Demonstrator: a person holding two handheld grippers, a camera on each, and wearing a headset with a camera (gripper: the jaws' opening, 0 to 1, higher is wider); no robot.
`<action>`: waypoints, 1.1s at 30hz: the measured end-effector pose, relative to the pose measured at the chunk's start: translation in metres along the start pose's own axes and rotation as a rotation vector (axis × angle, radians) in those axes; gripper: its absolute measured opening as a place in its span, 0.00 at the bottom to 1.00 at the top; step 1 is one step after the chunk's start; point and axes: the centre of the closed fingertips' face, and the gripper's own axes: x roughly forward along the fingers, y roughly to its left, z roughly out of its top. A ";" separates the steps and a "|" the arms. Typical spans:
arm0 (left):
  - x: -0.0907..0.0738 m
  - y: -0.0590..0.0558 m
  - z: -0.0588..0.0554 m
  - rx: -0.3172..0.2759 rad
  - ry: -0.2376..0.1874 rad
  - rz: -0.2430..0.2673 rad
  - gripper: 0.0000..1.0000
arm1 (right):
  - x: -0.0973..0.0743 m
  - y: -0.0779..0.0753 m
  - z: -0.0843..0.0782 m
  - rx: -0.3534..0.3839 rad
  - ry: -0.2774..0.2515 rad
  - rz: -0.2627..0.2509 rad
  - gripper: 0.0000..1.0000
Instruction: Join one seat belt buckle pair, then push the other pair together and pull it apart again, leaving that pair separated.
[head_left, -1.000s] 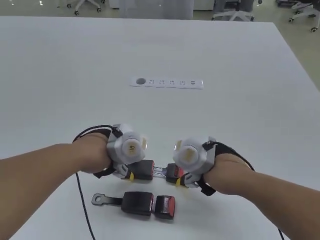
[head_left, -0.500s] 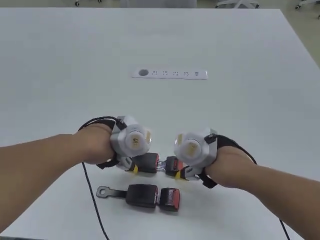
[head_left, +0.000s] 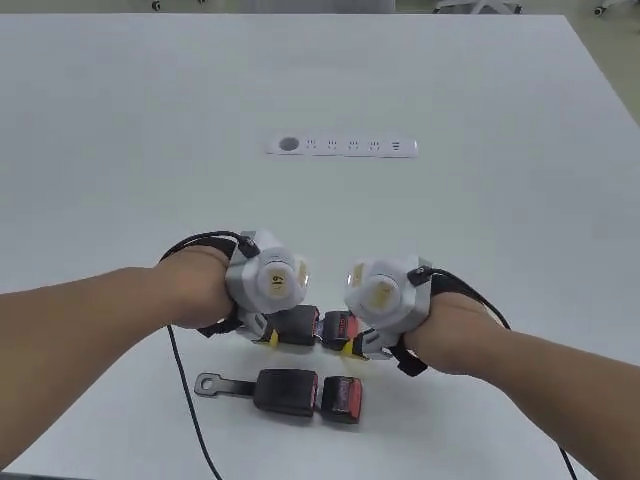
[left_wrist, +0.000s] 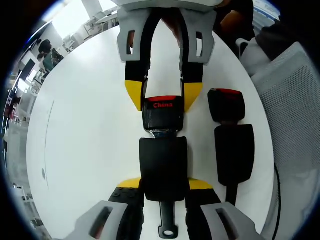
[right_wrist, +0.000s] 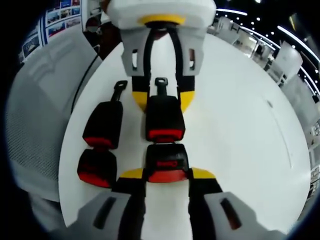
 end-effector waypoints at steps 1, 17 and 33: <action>0.000 0.000 0.000 -0.003 -0.001 0.000 0.31 | 0.000 0.000 0.000 -0.002 -0.001 0.000 0.31; 0.000 -0.001 -0.001 -0.021 0.002 0.015 0.32 | -0.003 0.001 -0.004 -0.029 0.042 -0.007 0.33; -0.002 -0.002 0.001 -0.034 -0.028 0.018 0.32 | -0.026 -0.001 -0.038 -0.035 0.098 -0.014 0.34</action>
